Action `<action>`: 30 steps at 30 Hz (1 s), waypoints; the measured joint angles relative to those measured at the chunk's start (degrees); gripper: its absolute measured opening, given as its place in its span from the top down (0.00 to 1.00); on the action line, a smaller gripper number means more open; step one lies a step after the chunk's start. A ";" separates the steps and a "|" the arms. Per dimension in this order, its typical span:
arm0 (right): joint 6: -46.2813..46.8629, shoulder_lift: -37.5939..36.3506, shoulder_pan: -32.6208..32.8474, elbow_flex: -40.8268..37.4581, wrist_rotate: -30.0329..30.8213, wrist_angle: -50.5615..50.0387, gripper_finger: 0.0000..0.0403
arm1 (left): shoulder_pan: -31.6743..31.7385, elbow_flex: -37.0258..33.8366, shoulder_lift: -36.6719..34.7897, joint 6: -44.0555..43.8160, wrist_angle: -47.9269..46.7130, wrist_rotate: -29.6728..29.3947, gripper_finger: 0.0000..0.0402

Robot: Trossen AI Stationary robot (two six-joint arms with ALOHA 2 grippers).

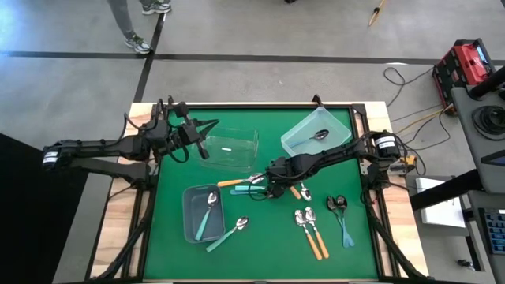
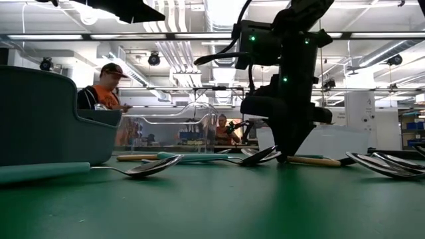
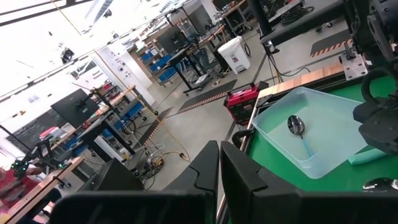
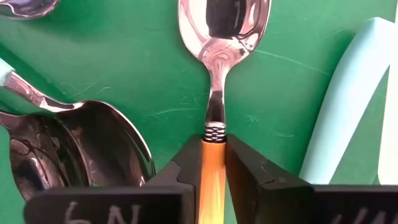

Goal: Sort silverware by color (type)
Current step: Put the orange spoon into the transparent bin

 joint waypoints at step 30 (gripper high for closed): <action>-28.10 -14.17 -2.08 19.42 12.14 -4.62 0.90 | -0.02 -5.23 -12.74 -10.77 0.53 9.51 1.00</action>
